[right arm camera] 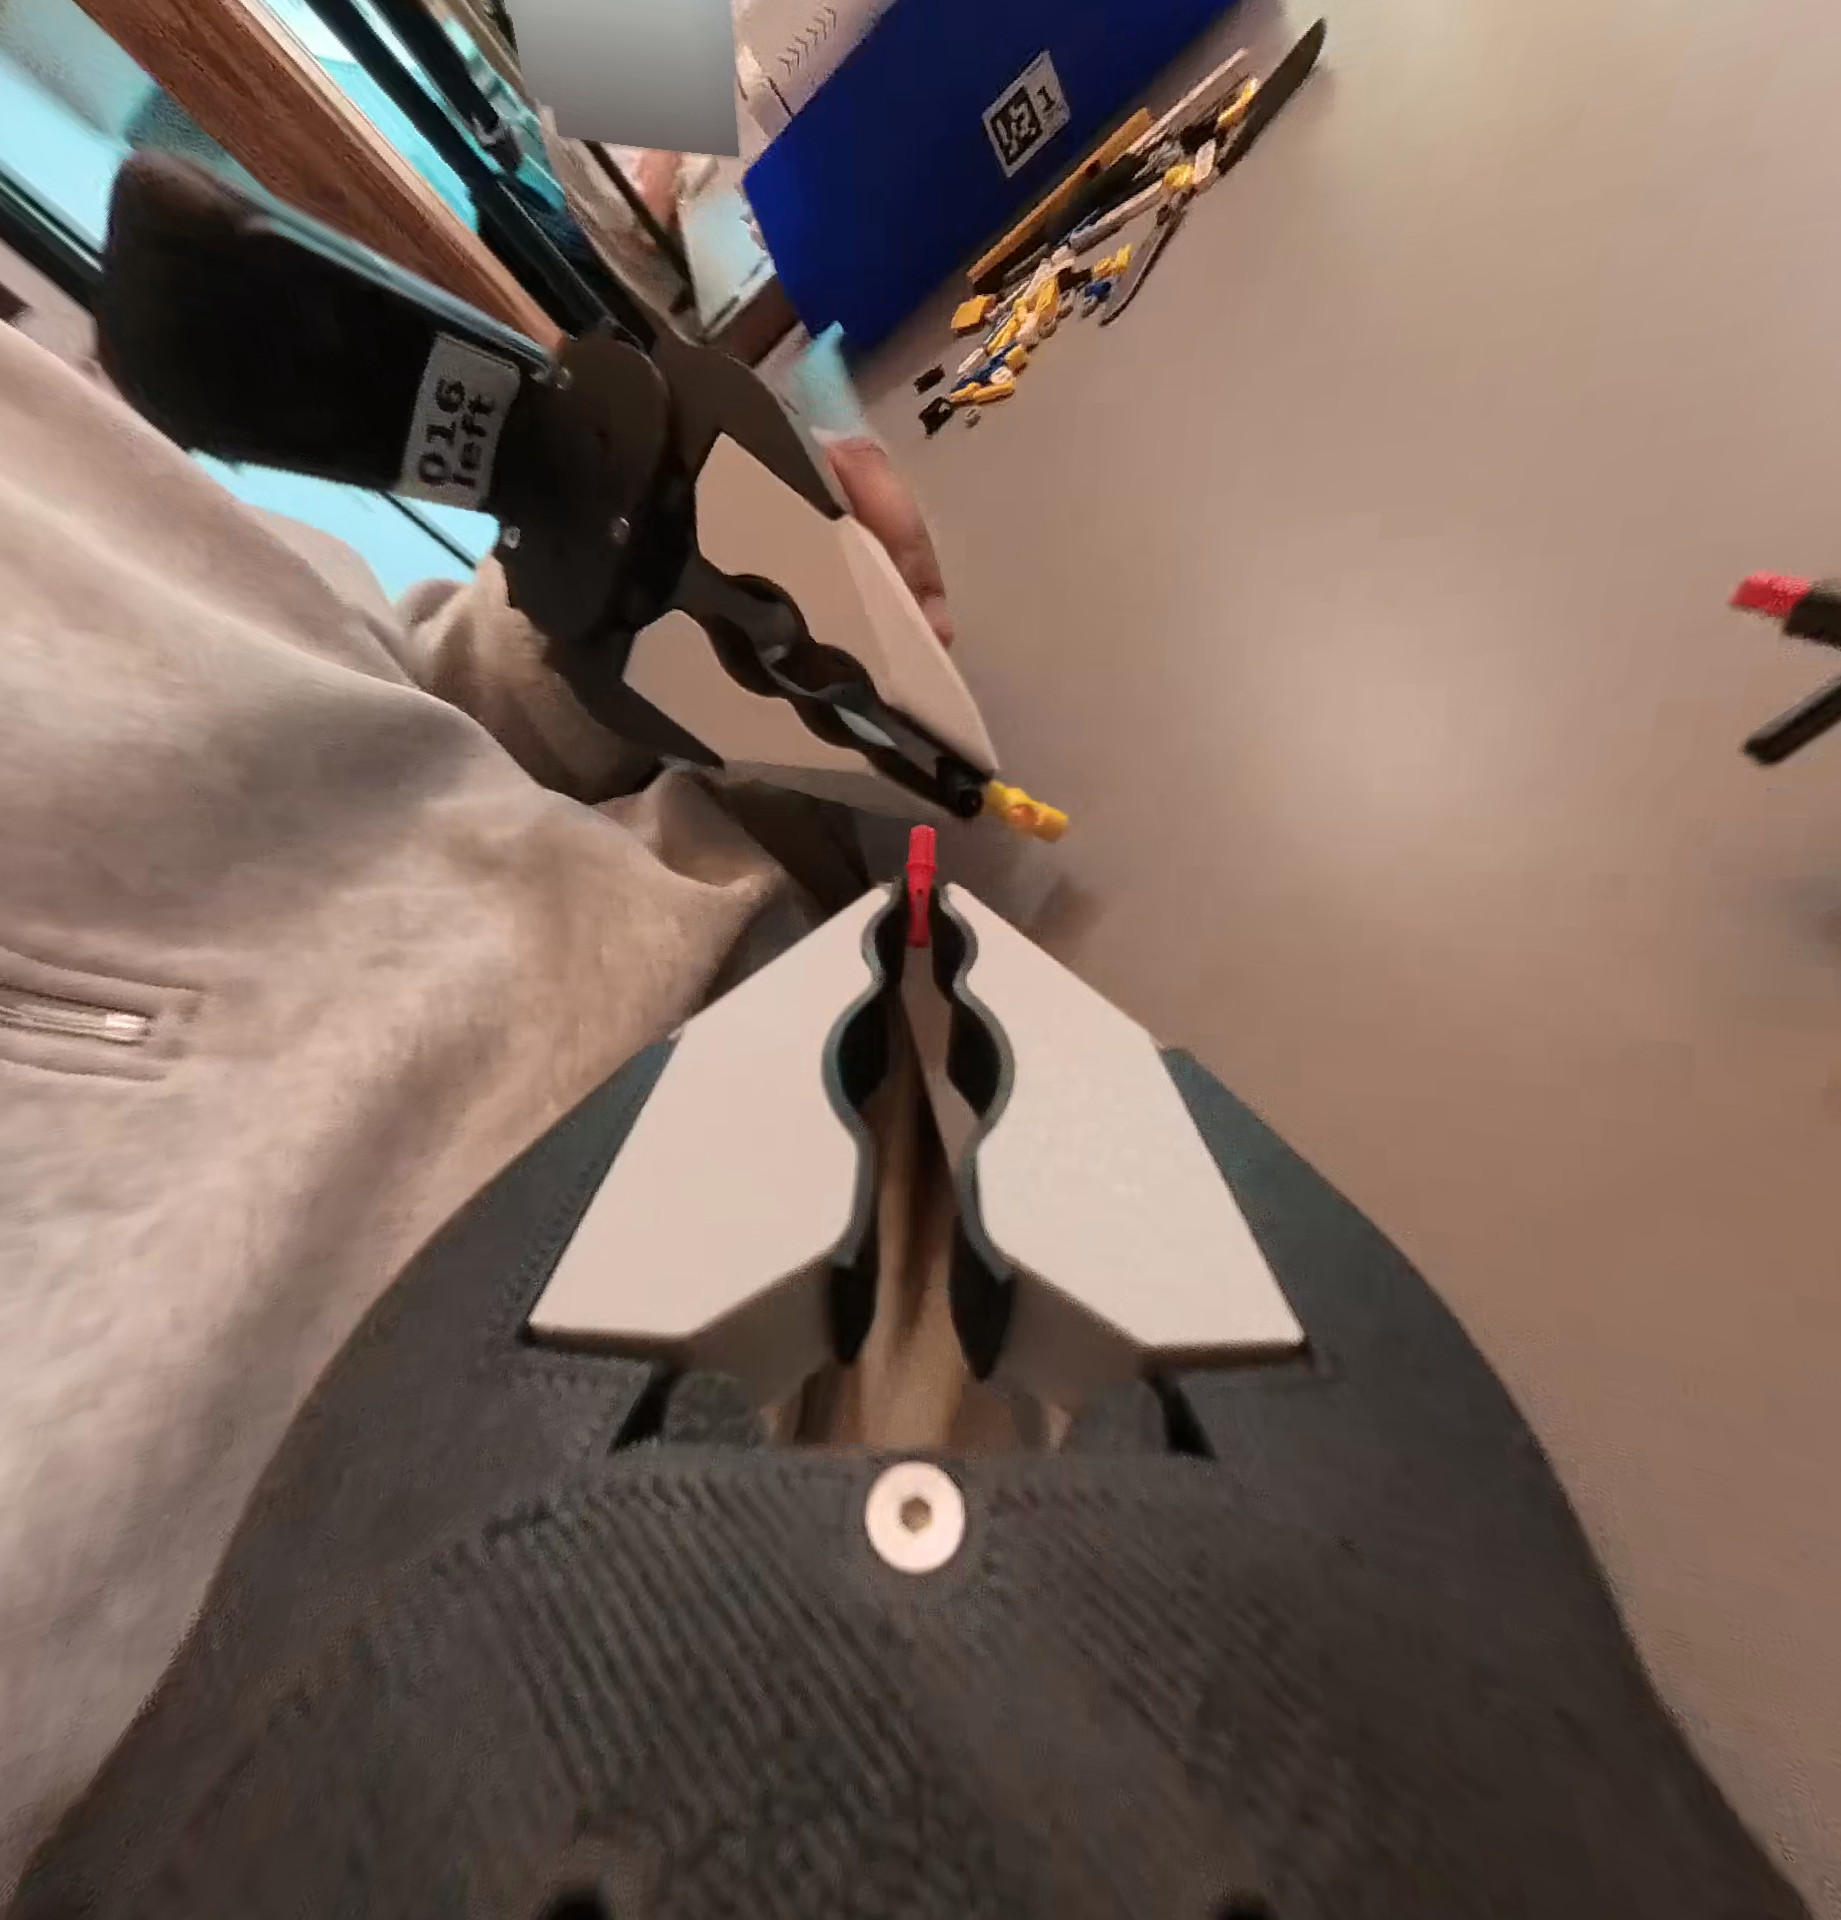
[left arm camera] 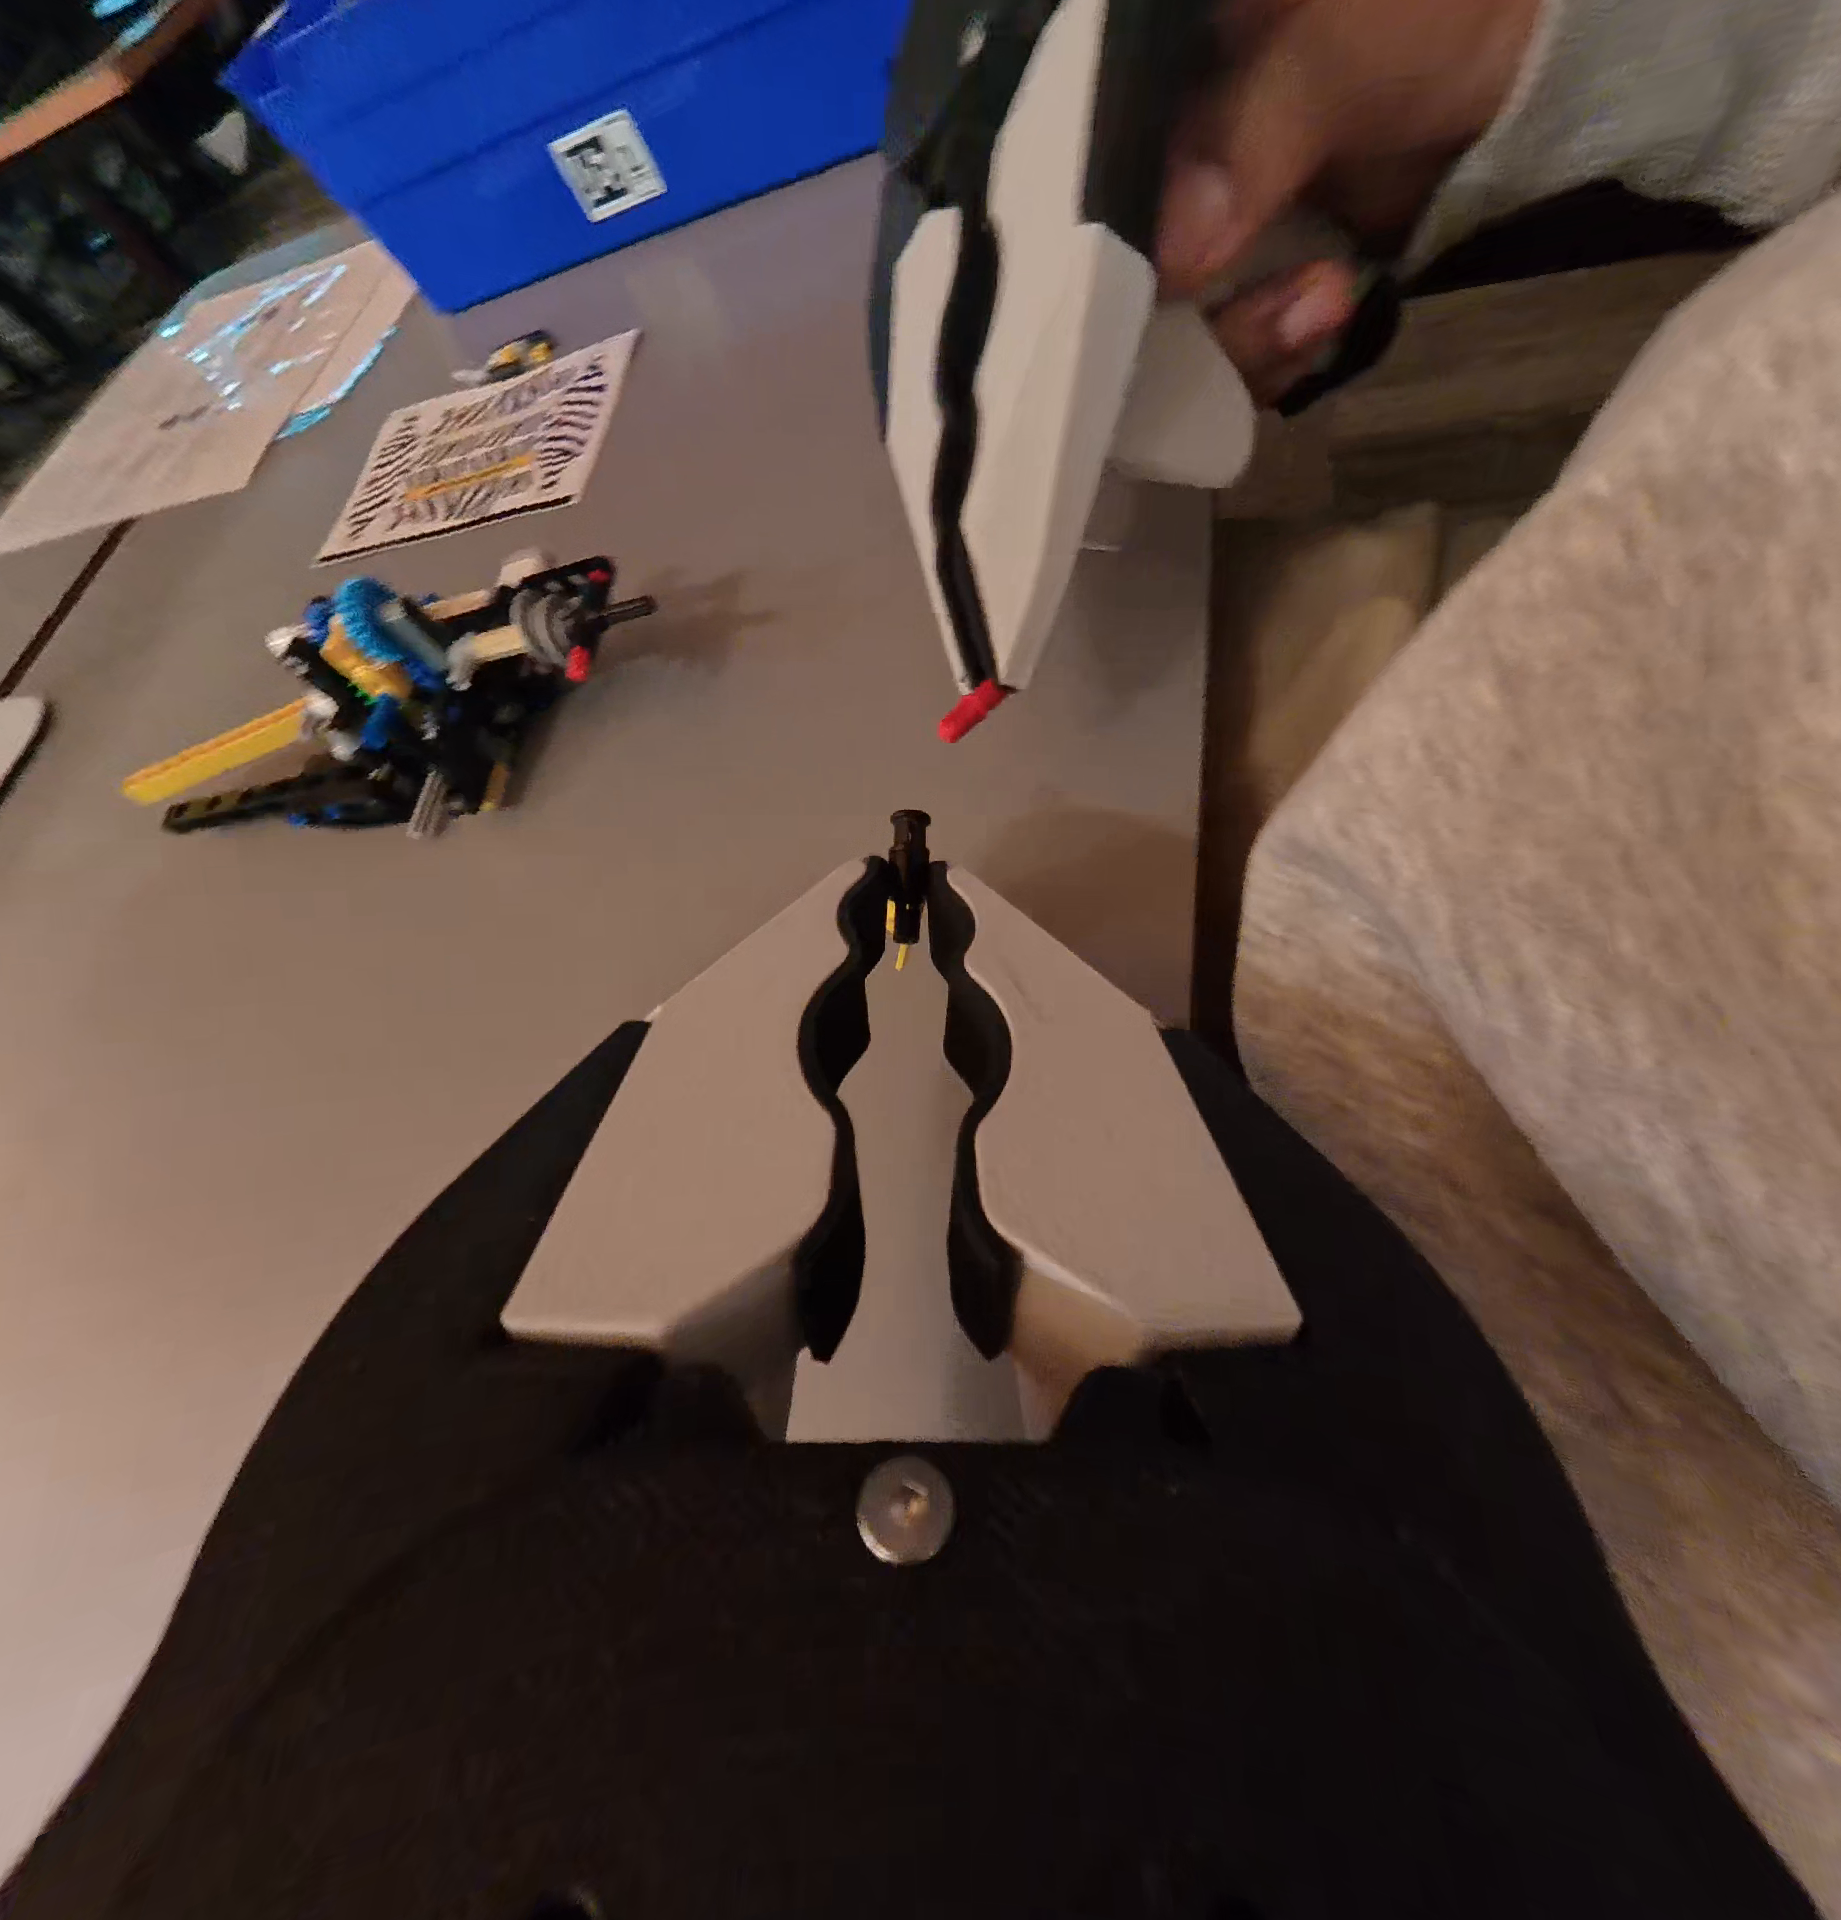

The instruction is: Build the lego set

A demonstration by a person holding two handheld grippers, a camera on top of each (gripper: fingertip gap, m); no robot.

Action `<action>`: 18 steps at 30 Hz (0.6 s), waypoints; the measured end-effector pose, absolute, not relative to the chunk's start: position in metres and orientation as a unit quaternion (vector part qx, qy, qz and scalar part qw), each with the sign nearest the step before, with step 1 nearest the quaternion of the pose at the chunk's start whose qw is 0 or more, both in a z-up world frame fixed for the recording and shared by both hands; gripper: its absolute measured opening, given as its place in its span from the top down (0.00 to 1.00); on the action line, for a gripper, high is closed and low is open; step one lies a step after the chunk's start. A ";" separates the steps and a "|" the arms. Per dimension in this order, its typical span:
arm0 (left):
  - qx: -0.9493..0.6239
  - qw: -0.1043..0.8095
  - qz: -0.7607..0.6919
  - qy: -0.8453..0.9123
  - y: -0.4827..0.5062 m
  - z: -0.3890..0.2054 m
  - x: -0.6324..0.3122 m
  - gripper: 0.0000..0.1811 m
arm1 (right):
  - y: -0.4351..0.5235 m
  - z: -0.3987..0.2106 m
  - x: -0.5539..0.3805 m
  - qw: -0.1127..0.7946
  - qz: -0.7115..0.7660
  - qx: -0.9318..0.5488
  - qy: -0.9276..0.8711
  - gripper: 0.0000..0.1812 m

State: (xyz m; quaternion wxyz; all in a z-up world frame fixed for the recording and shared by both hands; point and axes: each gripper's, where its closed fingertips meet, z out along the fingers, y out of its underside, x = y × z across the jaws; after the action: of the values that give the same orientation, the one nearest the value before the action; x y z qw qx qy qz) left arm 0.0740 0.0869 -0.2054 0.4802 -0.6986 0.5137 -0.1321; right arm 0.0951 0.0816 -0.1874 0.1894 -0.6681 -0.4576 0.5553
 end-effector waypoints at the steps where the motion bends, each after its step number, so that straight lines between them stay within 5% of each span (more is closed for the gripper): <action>1: -0.692 0.476 -0.139 0.525 0.085 -0.206 0.075 0.96 | 0.080 -0.186 0.095 0.172 0.570 -0.669 -0.446 0.98; 18: -0.658 0.462 -0.251 0.540 0.073 -0.191 0.081 0.95 | 0.072 -0.181 0.100 0.047 0.646 -0.683 -0.339 0.98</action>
State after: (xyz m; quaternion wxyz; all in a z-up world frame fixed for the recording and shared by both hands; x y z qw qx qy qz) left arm 0.0807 0.0729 -0.1911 0.4618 -0.6576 0.5398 -0.2507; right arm 0.0998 0.0717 -0.1809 0.0471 -0.6826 -0.3393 0.6456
